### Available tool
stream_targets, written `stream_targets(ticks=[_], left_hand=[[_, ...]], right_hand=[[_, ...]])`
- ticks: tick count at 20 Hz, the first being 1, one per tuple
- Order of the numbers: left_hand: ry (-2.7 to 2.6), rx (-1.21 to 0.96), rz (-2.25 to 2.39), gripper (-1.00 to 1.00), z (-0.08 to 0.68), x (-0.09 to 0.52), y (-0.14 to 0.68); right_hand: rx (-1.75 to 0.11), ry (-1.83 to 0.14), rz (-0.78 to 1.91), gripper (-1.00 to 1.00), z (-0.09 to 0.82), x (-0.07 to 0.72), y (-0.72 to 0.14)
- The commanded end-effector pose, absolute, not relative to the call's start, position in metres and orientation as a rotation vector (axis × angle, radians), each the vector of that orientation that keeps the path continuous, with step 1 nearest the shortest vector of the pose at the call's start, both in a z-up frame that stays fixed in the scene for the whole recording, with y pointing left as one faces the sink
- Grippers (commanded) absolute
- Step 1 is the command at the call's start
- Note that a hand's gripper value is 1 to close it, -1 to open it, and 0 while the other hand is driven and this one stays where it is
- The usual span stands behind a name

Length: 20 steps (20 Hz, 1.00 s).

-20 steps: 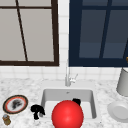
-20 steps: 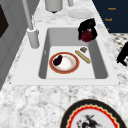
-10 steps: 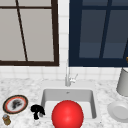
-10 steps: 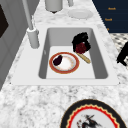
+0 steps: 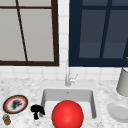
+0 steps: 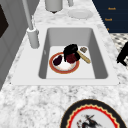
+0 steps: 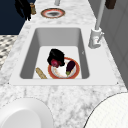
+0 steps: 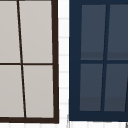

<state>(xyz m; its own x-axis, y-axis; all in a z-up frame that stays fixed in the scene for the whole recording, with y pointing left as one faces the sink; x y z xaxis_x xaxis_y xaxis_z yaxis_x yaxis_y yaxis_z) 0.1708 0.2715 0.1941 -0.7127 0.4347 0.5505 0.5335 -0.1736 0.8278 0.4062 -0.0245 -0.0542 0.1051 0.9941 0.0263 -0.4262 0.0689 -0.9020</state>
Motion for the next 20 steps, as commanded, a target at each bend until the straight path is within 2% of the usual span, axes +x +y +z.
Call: stream_targets(ticks=[1, 4, 9, 14, 15, 20], left_hand=[[-1.97, -1.158, -2.047, 0.0, 0.194, 0.171, 0.272], [-1.97, -1.158, -2.047, 0.0, 0.194, 0.171, 0.272], [-1.97, -1.158, -2.047, 0.0, 0.194, 0.171, 0.272], [-1.97, -1.158, -2.047, 0.0, 0.194, 0.171, 0.272], [-1.97, -1.158, -2.047, 0.0, 0.194, 0.171, 0.272], [-1.97, -1.158, -2.047, 0.0, 0.194, 0.171, 0.272]], right_hand=[[-0.911, -0.827, 1.309, 1.0, -0.085, 0.421, -0.014], [-0.906, -0.826, 1.303, 1.0, -0.109, 0.432, -0.014], [-0.792, -0.668, 1.411, 1.0, -0.108, 0.469, -0.018], [-0.768, -0.633, 1.378, 1.0, -0.08, 0.451, -0.008], [-0.773, -0.633, 1.375, -1.0, -0.078, 0.45, -0.005], [-0.846, -0.627, 1.399, -1.0, -0.048, 0.448, -0.008]])
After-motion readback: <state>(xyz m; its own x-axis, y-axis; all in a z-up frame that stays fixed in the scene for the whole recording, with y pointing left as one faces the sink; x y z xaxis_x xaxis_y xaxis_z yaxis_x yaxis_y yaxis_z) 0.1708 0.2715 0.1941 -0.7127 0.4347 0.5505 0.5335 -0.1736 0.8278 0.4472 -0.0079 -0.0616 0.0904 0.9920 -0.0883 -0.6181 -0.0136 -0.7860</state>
